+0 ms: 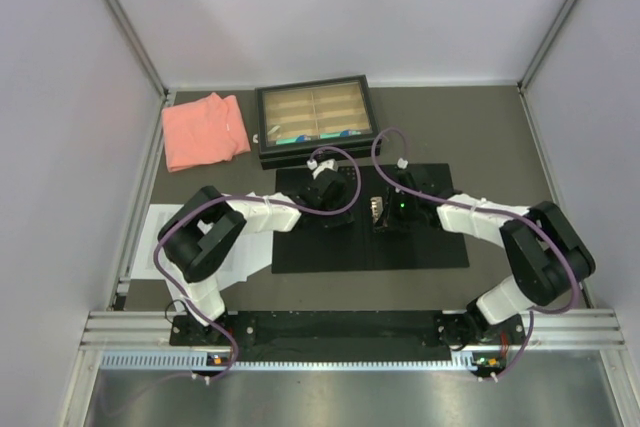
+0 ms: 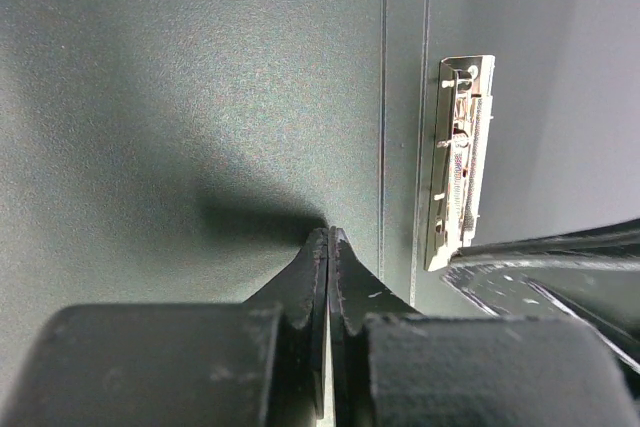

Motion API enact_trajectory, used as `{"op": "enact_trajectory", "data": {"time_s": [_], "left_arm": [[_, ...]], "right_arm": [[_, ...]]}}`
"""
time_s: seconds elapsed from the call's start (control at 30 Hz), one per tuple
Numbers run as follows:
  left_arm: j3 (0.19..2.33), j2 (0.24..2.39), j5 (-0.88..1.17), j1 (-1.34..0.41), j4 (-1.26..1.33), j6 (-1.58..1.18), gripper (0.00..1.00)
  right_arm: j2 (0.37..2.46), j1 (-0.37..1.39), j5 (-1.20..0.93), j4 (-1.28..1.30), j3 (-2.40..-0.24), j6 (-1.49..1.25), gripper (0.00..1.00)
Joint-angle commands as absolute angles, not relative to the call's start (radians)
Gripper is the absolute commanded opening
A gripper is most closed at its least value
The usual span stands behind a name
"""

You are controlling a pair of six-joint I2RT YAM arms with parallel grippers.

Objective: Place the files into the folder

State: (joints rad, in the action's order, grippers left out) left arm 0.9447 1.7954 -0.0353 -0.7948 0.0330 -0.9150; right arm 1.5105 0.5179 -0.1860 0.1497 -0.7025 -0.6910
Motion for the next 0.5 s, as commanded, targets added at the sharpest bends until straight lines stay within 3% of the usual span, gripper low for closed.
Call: {"op": "enact_trajectory", "data": {"time_s": [0.0, 0.47], "left_arm": [[0.910, 1.792, -0.095, -0.792, -0.024, -0.913, 0.00], [0.907, 1.772, -0.126, -0.827, -0.021, -0.879, 0.00]], "right_arm": [[1.630, 0.518, 0.018, 0.249, -0.664, -0.673, 0.00], [1.468, 0.518, -0.009, 0.403, -0.821, -0.635, 0.00]]}}
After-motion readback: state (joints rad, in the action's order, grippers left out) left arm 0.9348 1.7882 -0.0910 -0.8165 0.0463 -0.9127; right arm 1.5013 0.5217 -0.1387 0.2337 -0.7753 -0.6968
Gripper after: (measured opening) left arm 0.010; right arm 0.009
